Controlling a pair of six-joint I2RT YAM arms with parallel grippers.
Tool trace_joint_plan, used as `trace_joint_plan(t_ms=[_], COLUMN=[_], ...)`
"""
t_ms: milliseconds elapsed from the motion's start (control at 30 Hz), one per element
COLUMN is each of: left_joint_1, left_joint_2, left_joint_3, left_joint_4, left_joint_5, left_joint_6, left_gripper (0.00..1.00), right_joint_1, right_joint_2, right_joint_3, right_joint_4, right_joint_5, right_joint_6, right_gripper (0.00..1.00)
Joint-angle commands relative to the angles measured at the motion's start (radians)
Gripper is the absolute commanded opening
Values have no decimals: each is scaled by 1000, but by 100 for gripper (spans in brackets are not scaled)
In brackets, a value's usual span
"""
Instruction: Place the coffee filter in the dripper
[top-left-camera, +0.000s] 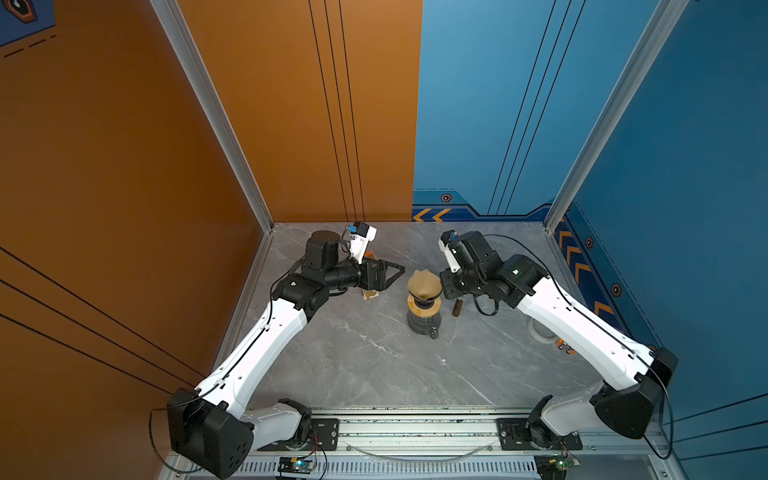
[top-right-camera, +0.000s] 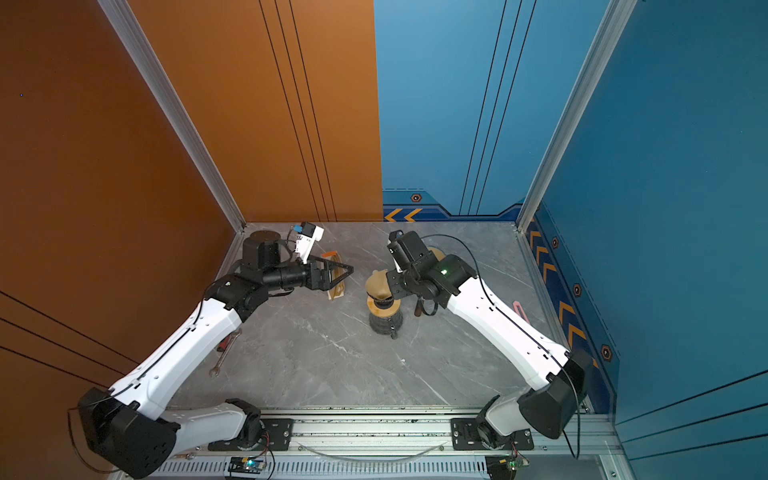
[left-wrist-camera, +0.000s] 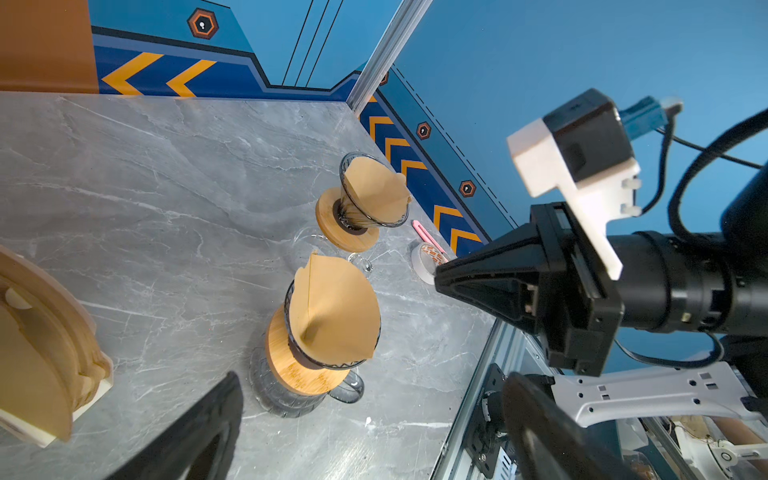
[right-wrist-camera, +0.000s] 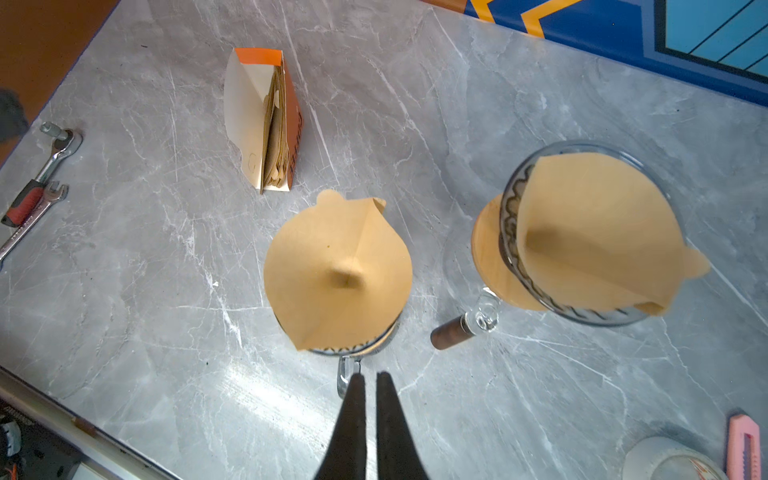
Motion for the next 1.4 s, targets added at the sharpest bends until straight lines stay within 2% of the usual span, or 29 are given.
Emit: trace_joint_plan(t_ms=[0,133,333,433,500,600,833,933,1067,1167,1233,1367], left_joint_1=[-9,-8,8,24,34,34,35,40,50,58,62,69], left_joint_2=[-30,-41,-46,-52,-66,-84,-148,-189,-258,-311,-335,-356], left_joint_3=[2,-1,-2,-3,-6,-5,-46,-100,-224,-307,-356,-433], left_joint_4=[-3,-3,-4,-8,-12,-38,-129,-131,-90,-53,-36,36], left_joint_5=[-26,-38,-46,-60,-83,-151,-416,-582,-745,-815,-872,-858], left_joint_6=[33,45,58,69,85,128,162,162,144,97,64,62], left_gripper=[98,98,98,98,98,98,98,98,98,98,97,98], right_joint_1=[3,13,21,22,22,21,7,-2,-11,-62,-75,-92], right_joint_2=[-87,-179,-283,-329,-363,-408,-549,-618,-709,-768,-792,-799], right_joint_3=[-73,-156,-262,-315,-350,-384,-507,-580,-663,-707,-723,-736], right_joint_4=[62,80,99,120,140,152,187,230,272,285,303,309], right_joint_5=[24,-3,-38,-24,-14,2,44,89,142,162,135,148], right_joint_6=[-1,-4,16,28,33,35,40,56,68,80,78,76], right_gripper=[13,24,49,68,85,100,100,100,100,100,100,100])
